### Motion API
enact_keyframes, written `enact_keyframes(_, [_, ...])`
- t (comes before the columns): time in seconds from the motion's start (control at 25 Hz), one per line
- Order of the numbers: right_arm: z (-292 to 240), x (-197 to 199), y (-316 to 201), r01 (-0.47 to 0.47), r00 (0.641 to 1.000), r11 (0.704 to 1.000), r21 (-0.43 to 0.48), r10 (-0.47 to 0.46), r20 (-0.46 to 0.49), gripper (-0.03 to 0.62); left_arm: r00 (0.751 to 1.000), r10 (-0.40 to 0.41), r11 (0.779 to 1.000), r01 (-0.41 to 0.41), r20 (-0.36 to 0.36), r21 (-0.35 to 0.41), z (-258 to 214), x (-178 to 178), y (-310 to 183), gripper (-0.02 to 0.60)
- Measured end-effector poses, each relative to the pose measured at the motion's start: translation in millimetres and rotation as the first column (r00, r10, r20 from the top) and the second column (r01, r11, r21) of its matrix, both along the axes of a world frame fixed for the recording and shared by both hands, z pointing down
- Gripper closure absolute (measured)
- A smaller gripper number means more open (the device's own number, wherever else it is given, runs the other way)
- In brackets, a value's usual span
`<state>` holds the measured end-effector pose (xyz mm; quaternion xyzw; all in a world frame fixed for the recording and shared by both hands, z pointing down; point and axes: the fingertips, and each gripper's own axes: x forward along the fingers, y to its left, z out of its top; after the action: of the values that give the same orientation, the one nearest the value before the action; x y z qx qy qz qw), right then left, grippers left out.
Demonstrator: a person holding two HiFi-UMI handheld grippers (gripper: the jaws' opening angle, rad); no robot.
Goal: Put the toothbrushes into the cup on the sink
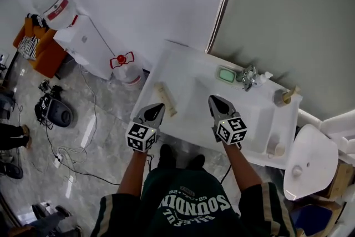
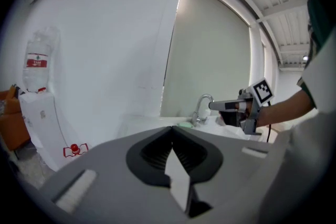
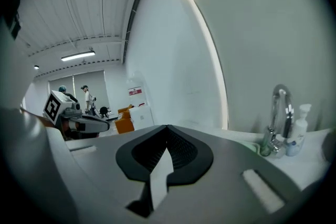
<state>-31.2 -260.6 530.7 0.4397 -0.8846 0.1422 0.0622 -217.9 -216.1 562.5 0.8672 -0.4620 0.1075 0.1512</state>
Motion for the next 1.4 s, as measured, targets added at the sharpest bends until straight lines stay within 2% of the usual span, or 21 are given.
enact_keyframes(0.32, [34.8,-106.0,-12.0,0.114,0.991,0.992,-0.06,-0.118,-0.068,0.591,0.999,-0.045,0.998,0.045,0.007,-0.032,20.5,-70.1,12.5,0.531])
enact_keyframes(0.44, [59.2,-138.4,-17.4,0.154,0.979,0.98,-0.126,-0.168,-0.116,0.588,0.999,-0.047,0.998,0.047,-0.003,-0.044,26.4,-85.6,16.2,0.531])
enact_keyframes(0.6, [109.5,-172.4,-26.2,0.168,0.953,0.951,-0.259,-0.224,-0.204,0.5,0.999,-0.048,0.997,0.047,-0.01,-0.057,35.8,-107.0,19.8,0.531])
enact_keyframes(0.76, [160.3,-192.6,-35.5,0.15,0.909,0.908,-0.39,-0.282,-0.307,0.456,0.999,-0.053,0.996,0.051,-0.014,-0.075,45.2,-128.1,26.5,0.531])
enact_keyframes(0.96, [207.7,-212.6,-53.9,0.121,0.848,0.859,-0.497,-0.35,-0.398,0.439,0.998,-0.054,0.993,0.053,-0.015,-0.105,56.8,-148.4,39.2,0.531])
enact_keyframes(1.12, [235.0,-217.5,-66.5,0.045,0.82,0.827,-0.561,-0.351,-0.453,0.431,0.996,-0.082,0.989,0.078,-0.021,-0.126,65.2,-164.1,50.5,0.531])
enact_keyframes(1.28, [251.7,-216.9,-65.0,-0.043,0.777,0.795,-0.606,-0.355,-0.52,0.431,0.992,-0.119,0.983,0.11,-0.049,-0.146,72.2,-181.9,55.7,0.531])
enact_keyframes(1.4, [259.3,-216.9,-60.1,-0.079,0.764,0.774,-0.628,-0.357,-0.537,0.433,0.992,-0.116,0.983,0.106,-0.055,-0.151,74.7,-184.9,52.8,0.531])
